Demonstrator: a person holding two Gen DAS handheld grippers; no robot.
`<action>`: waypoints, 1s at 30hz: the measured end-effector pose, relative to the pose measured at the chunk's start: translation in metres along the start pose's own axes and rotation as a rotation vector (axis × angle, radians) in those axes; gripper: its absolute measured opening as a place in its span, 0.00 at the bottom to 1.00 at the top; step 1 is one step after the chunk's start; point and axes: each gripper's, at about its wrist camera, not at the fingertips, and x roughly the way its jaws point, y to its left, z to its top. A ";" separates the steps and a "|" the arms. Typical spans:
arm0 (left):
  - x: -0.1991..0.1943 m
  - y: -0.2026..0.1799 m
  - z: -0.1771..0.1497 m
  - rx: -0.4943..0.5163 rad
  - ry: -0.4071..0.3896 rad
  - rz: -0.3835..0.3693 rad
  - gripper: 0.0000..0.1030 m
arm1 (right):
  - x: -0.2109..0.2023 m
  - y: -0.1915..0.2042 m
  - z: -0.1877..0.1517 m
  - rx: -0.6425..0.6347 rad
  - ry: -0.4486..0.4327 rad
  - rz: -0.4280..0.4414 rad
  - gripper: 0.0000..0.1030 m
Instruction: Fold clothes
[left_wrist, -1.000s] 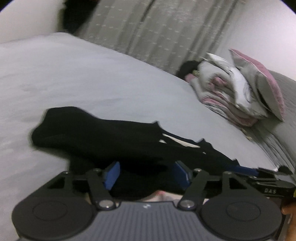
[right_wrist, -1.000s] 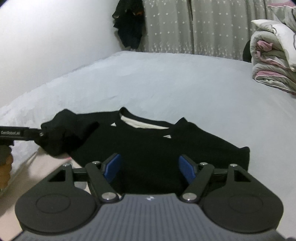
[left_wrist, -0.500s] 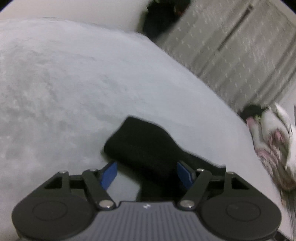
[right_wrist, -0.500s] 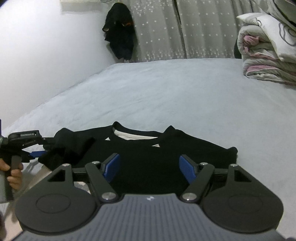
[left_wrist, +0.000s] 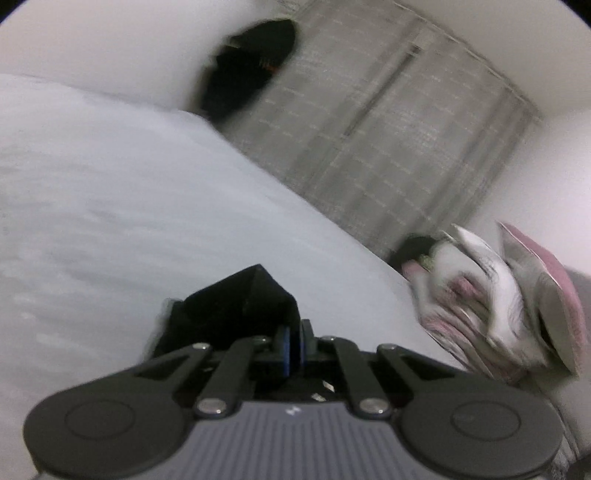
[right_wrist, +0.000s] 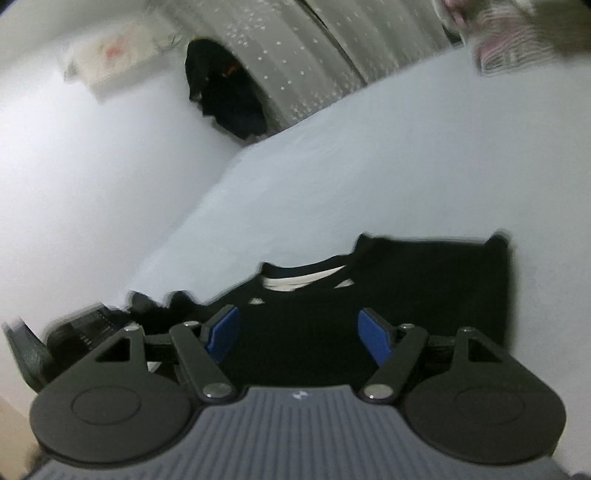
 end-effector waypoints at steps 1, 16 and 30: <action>0.002 -0.008 -0.004 0.022 0.016 -0.028 0.04 | 0.001 -0.004 0.000 0.041 0.005 0.031 0.73; 0.035 -0.115 -0.099 0.343 0.388 -0.417 0.21 | 0.003 -0.053 -0.003 0.467 0.049 0.271 0.73; 0.001 -0.084 -0.064 0.582 0.345 -0.301 0.58 | -0.006 -0.034 -0.001 0.326 0.098 0.160 0.69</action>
